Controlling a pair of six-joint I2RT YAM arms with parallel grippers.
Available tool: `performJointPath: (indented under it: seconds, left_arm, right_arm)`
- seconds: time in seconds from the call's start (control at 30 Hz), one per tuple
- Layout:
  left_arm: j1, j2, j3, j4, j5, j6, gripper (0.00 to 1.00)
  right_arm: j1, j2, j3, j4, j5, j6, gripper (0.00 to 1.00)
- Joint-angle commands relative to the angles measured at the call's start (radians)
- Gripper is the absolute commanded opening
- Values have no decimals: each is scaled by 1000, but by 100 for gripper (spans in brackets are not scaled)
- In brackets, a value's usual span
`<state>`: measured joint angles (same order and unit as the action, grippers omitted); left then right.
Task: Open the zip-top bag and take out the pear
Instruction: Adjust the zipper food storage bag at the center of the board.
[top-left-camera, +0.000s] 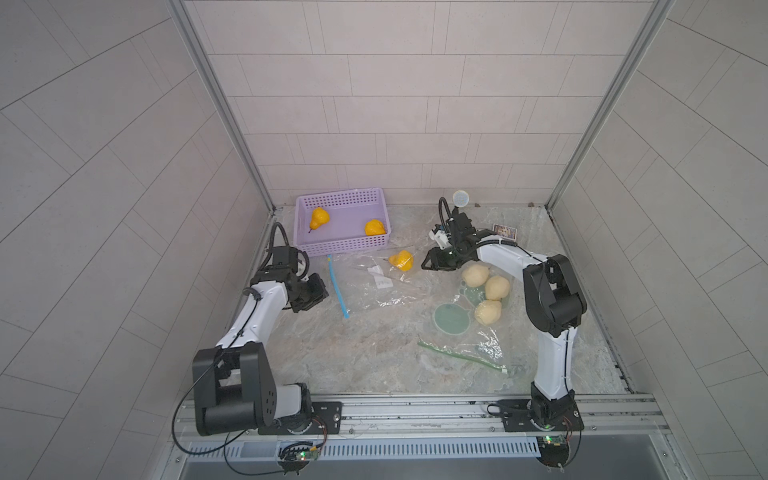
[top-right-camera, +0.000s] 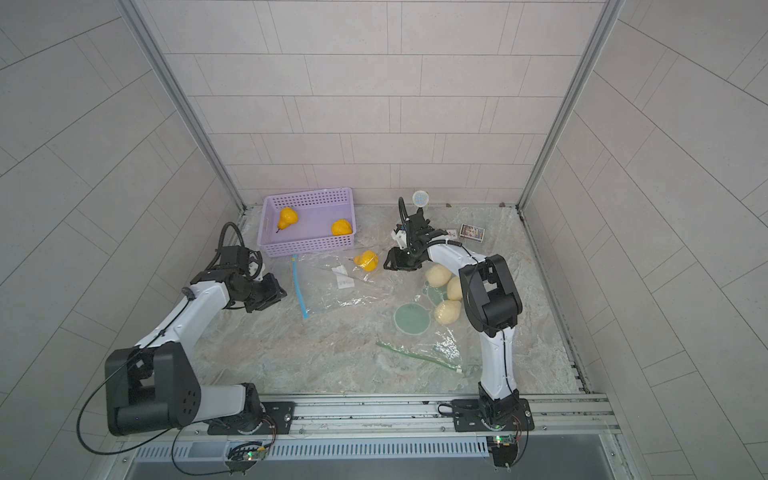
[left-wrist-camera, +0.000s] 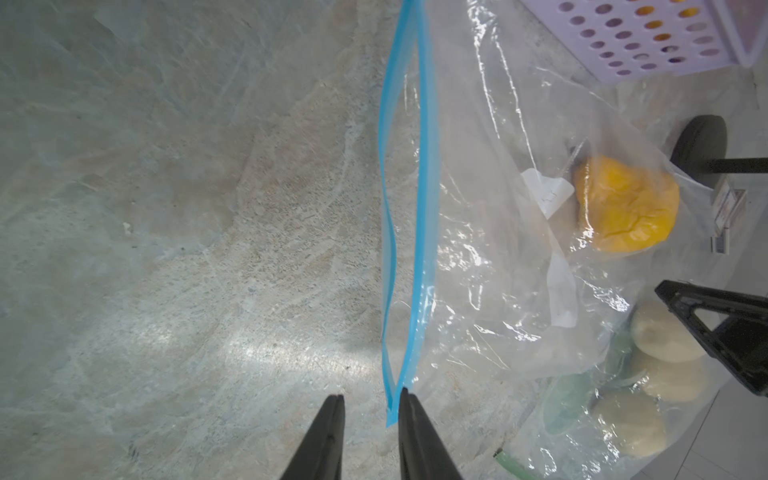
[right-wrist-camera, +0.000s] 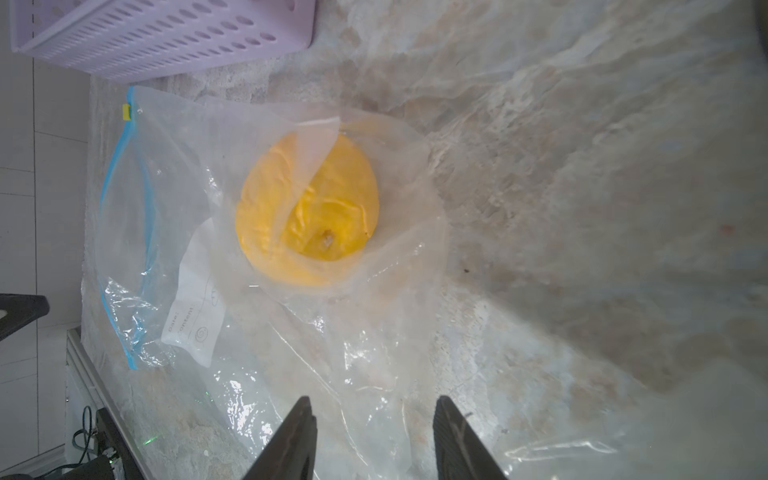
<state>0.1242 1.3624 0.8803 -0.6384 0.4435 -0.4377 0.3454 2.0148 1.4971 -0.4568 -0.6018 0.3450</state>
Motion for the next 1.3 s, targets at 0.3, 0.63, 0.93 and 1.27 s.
performJointPath:
  seconds: [0.3, 0.63, 0.93, 1.27]
  left_arm:
    - [-24, 220, 27, 293, 78, -153, 34]
    - [-118, 360, 125, 444, 112, -242, 39]
    - [-138, 479, 137, 453, 127, -198, 29]
    - [-175, 499, 88, 509, 71, -192, 26]
  right_arm:
    - [1, 51, 0, 55, -29, -26, 47]
    - [-2, 72, -9, 58, -9, -34, 47]
    - [-23, 124, 18, 32, -2, -31, 42]
    - [-29, 115, 38, 12, -9, -37, 42]
